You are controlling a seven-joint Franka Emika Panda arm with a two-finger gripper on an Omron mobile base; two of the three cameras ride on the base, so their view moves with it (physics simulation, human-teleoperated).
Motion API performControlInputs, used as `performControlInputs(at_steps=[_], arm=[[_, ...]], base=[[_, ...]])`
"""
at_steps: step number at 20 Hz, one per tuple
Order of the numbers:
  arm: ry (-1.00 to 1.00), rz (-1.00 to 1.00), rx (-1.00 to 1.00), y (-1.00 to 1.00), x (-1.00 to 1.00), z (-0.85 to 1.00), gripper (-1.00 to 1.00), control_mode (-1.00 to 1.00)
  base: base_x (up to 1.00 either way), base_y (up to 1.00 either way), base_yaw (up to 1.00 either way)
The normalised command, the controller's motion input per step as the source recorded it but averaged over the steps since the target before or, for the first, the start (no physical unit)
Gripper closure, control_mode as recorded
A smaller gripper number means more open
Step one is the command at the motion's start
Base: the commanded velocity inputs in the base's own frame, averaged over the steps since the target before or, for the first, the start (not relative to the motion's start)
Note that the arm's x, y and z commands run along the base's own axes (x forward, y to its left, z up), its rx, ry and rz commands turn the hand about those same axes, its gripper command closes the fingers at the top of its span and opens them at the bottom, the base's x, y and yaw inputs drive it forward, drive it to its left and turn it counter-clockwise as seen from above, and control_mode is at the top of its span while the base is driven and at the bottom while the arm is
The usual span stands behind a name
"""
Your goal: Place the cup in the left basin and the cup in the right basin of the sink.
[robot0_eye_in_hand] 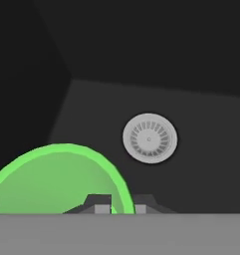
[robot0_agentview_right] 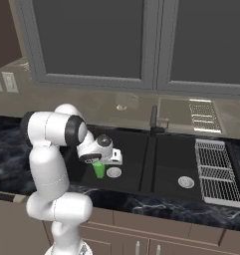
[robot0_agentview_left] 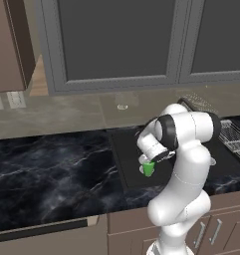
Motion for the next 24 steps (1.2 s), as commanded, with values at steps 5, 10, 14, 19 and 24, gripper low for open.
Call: performControlInputs(at_steps=[5,10,14,19,24], arm=[[0.03,0.01,0.03,0.02,0.0,-0.18,1.0,-1.0],[0.04,0.03,0.05,0.0,0.0,-0.21,-1.0,-1.0],[0.0,0.03,0.03,0.0,0.0,-0.16,-1.0,-1.0],[0.0,0.02,0.01,0.0,0.0,-0.05,-1.0,-1.0],[0.02,0.0,0.0,0.0,0.0,0.0,-1.0,-1.0]], base=[[0.0,0.0,0.0],[0.0,0.0,0.0],[0.0,0.0,0.0],[0.0,0.0,0.0],[0.0,0.0,0.0]])
